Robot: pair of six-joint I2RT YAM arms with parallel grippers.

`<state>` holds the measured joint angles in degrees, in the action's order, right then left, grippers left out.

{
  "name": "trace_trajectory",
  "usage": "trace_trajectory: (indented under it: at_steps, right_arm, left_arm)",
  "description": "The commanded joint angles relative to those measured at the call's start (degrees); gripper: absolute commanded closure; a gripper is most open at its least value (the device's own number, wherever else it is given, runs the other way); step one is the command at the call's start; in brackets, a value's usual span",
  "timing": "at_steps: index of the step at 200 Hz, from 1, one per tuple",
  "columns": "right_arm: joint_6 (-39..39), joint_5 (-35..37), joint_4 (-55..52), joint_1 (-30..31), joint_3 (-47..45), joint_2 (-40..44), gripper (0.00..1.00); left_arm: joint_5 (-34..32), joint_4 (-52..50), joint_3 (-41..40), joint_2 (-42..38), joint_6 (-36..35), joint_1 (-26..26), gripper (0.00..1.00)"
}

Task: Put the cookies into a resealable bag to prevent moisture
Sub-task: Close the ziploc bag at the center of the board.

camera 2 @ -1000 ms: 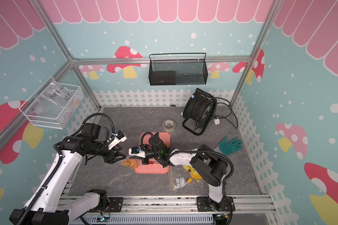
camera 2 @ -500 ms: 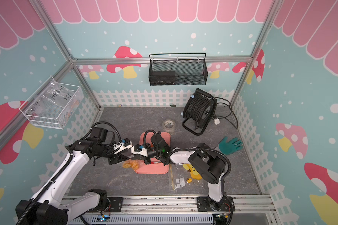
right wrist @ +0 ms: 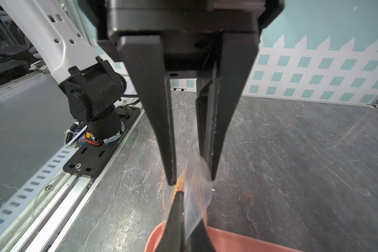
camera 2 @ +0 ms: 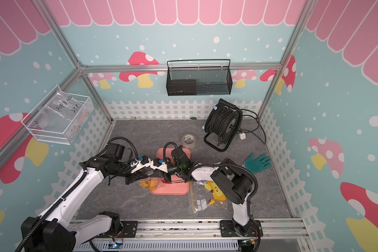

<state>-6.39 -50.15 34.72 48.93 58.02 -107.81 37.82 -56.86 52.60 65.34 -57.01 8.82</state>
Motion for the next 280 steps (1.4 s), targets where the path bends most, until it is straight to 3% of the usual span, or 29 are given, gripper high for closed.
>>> trace_trajectory:
  at_steps: [1,43,91,104,121,137,237,268,280]
  right_arm:
    - [0.61,-1.53,1.14,-0.12,2.01,-0.56,1.0]
    - [0.18,-1.71,1.05,-0.15,1.66,-0.44,1.0]
    - [-0.62,-1.88,-0.08,-0.27,1.7,-0.15,1.0]
    - [-0.51,-2.01,-0.18,-0.38,1.62,-0.04,0.92]
    - [0.41,-2.2,0.97,-0.58,0.91,0.41,0.72]
    - [2.75,-3.37,3.72,-0.76,0.12,0.5,0.69]
    - [13.1,-7.32,14.96,-1.22,-1.94,-2.46,0.89]
    - [13.62,-7.54,15.21,-1.37,-2.03,-2.67,1.0]
    - [13.13,-7.7,14.5,-1.37,-2.12,-2.64,1.0]
  left_arm:
    - [1.64,-1.49,-0.7,1.29,-0.68,0.55,0.69]
    - [1.39,-1.79,0.51,3.76,-1.08,0.66,0.74]
    - [0.28,-3.56,1.89,4.42,-2.35,0.56,1.0]
    - [0.27,-4.4,2.36,4.9,-2.44,0.58,1.0]
    - [1.24,-4.61,2.9,4.97,-2.14,0.49,1.0]
    - [1.2,-4.61,3.36,5.3,-1.73,0.49,1.0]
    - [2.08,-4.87,3.89,6.38,-1.16,-0.27,1.0]
    - [2.43,-4.86,3.91,6.12,-0.88,-0.29,1.0]
    - [2.5,-4.93,3.77,5.86,-0.81,-0.34,1.0]
